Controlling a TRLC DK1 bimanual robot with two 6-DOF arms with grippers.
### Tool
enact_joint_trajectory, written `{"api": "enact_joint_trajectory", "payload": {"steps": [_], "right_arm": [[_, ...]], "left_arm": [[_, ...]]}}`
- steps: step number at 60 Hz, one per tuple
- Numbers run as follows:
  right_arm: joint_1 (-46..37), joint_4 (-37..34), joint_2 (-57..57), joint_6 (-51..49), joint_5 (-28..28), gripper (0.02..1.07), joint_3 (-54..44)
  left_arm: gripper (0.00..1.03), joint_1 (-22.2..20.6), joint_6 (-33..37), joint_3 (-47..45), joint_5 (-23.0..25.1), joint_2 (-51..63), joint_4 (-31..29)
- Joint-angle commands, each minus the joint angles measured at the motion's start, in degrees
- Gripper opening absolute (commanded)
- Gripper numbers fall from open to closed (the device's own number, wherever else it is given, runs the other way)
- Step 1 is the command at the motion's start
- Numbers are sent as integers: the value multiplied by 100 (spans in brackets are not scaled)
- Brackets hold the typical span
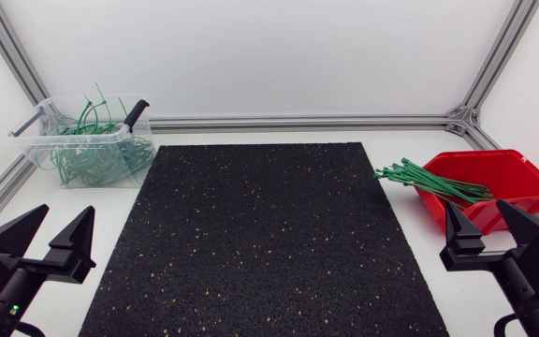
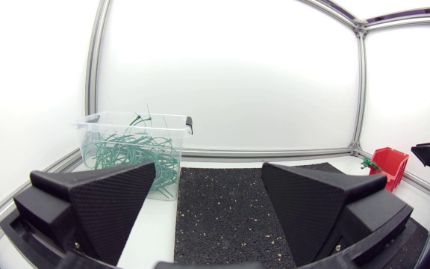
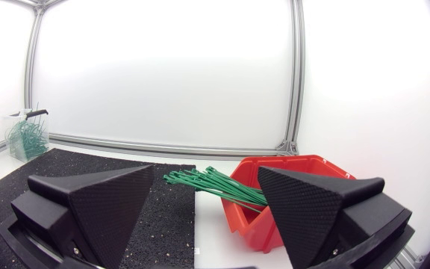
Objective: Take a green cable tie from the red box, thread the tail through the head to close it, then place it in the transparent bin on the left.
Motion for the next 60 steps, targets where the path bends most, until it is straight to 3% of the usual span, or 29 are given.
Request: {"api": "enact_joint_trajectory", "payload": {"steps": [1, 22, 42, 60], "right_arm": [[37, 10, -60, 65, -17, 104, -110], [-16, 194, -60, 57, 45, 104, -102], [2, 247, -8, 65, 89, 104, 487], [-7, 124, 1276, 65, 124, 103, 1524]], "left_arm": [[99, -54, -107, -246, -18, -21, -62], [99, -71, -107, -237, -18, -21, -62], [99, -63, -107, -237, -18, -21, -62], [99, -63, -107, -246, -18, -21, -62]]}}
